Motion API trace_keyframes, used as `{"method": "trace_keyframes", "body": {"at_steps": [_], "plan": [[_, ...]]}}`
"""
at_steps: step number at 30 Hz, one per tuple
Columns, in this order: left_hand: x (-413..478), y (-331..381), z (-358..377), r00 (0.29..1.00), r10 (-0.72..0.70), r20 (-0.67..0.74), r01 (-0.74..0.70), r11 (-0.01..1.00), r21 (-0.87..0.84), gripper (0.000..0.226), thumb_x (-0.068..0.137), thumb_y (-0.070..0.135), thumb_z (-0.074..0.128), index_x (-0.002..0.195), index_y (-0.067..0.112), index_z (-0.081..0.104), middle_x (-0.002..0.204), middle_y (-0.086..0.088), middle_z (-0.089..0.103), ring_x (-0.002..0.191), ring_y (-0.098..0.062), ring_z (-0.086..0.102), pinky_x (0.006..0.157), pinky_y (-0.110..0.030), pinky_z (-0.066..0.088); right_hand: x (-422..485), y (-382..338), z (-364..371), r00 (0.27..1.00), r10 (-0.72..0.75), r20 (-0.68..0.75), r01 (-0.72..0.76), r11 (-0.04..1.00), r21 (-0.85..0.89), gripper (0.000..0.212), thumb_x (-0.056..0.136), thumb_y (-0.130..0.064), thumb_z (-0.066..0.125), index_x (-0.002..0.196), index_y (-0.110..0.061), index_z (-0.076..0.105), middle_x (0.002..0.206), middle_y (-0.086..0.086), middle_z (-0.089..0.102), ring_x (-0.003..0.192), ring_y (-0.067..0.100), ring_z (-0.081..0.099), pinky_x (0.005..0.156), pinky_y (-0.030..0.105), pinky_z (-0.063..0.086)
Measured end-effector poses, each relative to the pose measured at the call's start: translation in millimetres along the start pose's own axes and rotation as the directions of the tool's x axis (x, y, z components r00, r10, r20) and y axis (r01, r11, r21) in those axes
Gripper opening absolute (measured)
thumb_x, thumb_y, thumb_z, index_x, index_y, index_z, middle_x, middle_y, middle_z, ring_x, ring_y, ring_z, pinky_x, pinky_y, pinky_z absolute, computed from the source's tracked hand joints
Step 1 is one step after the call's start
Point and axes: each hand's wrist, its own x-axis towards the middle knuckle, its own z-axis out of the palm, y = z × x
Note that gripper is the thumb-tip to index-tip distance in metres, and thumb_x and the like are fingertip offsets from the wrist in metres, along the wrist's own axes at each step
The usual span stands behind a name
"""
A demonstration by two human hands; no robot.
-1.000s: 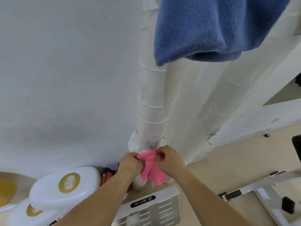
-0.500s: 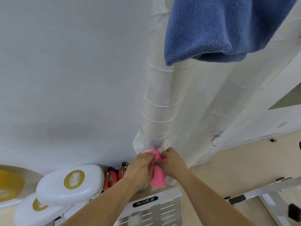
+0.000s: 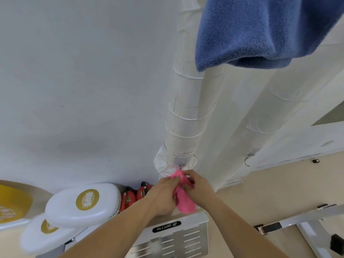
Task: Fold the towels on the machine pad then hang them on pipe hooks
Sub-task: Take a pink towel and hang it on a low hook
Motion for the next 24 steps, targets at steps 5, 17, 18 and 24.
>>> {"method": "trace_keyframes", "body": {"at_steps": [5, 17, 18, 24], "plan": [[-4, 9, 8, 0.991, -0.136, 0.012, 0.137, 0.988, -0.073, 0.069, 0.099, 0.015, 0.056, 0.161, 0.02, 0.028, 0.168, -0.004, 0.027, 0.153, -0.024, 0.03, 0.123, -0.033, 0.028, 6, -8, 2, 0.998, 0.005, -0.057, -0.013, 0.991, -0.136, 0.028, 0.094, -0.032, 0.06, 0.122, -0.035, 0.062, 0.11, -0.004, 0.07, 0.101, 0.018, 0.067, 0.085, 0.034, 0.054], [-4, 9, 4, 0.989, -0.003, -0.15, 0.002, 1.0, -0.005, 0.028, 0.102, 0.018, 0.043, 0.117, 0.011, 0.065, 0.106, 0.004, 0.06, 0.093, -0.005, 0.053, 0.092, -0.022, 0.043, 8, -16, -3, 0.999, -0.048, -0.007, 0.042, 0.92, -0.391, 0.044, 0.09, -0.036, 0.063, 0.132, -0.029, 0.059, 0.126, -0.002, 0.053, 0.123, 0.02, 0.049, 0.101, 0.039, 0.049], [-6, 12, 4, 0.982, 0.038, -0.185, -0.032, 0.999, 0.031, 0.034, 0.102, 0.017, 0.043, 0.129, 0.012, 0.062, 0.123, 0.005, 0.061, 0.109, -0.007, 0.054, 0.103, -0.027, 0.044, 8, -16, -4, 0.999, -0.05, -0.006, 0.045, 0.934, -0.355, 0.044, 0.088, -0.036, 0.064, 0.131, -0.03, 0.059, 0.125, -0.004, 0.057, 0.12, 0.02, 0.054, 0.1, 0.039, 0.05], [-2, 12, 2, 0.988, 0.112, -0.107, -0.107, 0.993, 0.053, 0.04, 0.106, 0.014, 0.049, 0.144, 0.018, 0.056, 0.152, -0.001, 0.047, 0.137, -0.008, 0.046, 0.121, -0.018, 0.028, 4, -4, -7, 0.998, -0.066, -0.016, 0.063, 0.987, -0.147, 0.037, 0.089, -0.034, 0.066, 0.126, -0.037, 0.065, 0.115, -0.013, 0.072, 0.107, 0.012, 0.067, 0.096, 0.032, 0.054]]}}
